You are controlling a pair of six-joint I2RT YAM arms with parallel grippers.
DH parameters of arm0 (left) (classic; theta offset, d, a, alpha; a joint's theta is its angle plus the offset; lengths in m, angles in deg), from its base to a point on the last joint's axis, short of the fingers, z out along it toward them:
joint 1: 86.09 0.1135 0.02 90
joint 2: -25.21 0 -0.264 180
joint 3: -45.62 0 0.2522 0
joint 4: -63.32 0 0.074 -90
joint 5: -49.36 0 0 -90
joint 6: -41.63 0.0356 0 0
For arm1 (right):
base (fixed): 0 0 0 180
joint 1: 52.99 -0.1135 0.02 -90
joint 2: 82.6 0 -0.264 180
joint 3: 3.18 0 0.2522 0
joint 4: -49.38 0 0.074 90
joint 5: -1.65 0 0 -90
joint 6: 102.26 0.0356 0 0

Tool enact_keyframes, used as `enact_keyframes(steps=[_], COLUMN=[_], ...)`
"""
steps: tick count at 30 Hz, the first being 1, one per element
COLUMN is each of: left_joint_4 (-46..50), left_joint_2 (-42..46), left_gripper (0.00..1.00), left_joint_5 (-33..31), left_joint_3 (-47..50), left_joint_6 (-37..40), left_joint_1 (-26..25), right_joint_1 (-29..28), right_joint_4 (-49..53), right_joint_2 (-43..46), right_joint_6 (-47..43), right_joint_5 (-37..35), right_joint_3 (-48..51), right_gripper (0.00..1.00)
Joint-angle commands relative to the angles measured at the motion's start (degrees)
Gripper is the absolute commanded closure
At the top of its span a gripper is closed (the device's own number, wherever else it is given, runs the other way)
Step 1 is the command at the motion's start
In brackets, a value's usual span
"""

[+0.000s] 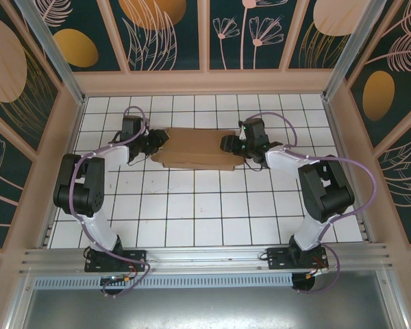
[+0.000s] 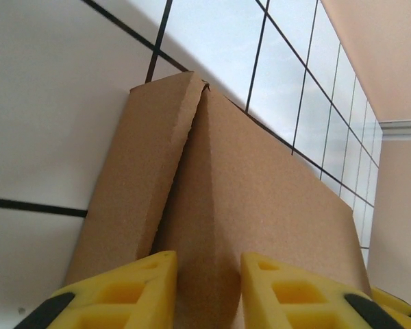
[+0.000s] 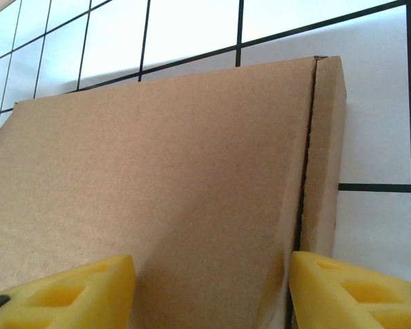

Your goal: Fold the paper box

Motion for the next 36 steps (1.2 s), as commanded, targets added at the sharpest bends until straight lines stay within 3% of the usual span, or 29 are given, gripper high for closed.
enact_keyframes(steps=[1, 8, 12, 16, 28, 31, 36], left_joint_4=[-2.0, -8.1, -2.0, 1.6, 1.1, 2.0, 3.7], left_joint_2=[2.0, 1.9, 2.8, 3.3, -2.7, -2.7, 1.9], left_gripper=[0.75, 0.79, 0.67, 0.66, 0.66, 0.66, 0.63], left_joint_5=[3.7, 7.5, 4.1, -1.4, -5.7, -6.7, -8.9], left_joint_3=[3.3, 7.4, 5.5, 5.5, 8.0, 7.7, 5.6], left_joint_6=[-3.9, -9.7, -4.3, 0.5, 3.0, 3.8, 5.8], left_joint_1=[-0.2, -0.2, -0.2, -0.2, -0.8, -1.1, -1.1], right_joint_1=[0.3, 0.3, 0.3, 0.2, -5.2, -5.3, -5.2], right_joint_4=[0.7, 1.3, 2.4, 3.7, 4.9, 4.3, 0.4], right_joint_2=[-1.4, -2.5, -2.6, -3.0, -7.5, -6.6, 0.3], right_joint_6=[0.0, 0.1, -1.4, -4.1, -11.4, -11.2, -11.6], right_joint_5=[1.0, 1.2, -0.5, -3.6, -18.4, -18.8, -13.7], right_joint_3=[0.3, -1.0, -1.7, -1.6, -0.1, 0.3, 1.6], right_gripper=[0.38, 0.38, 0.38, 0.38, 0.38, 0.38, 0.38])
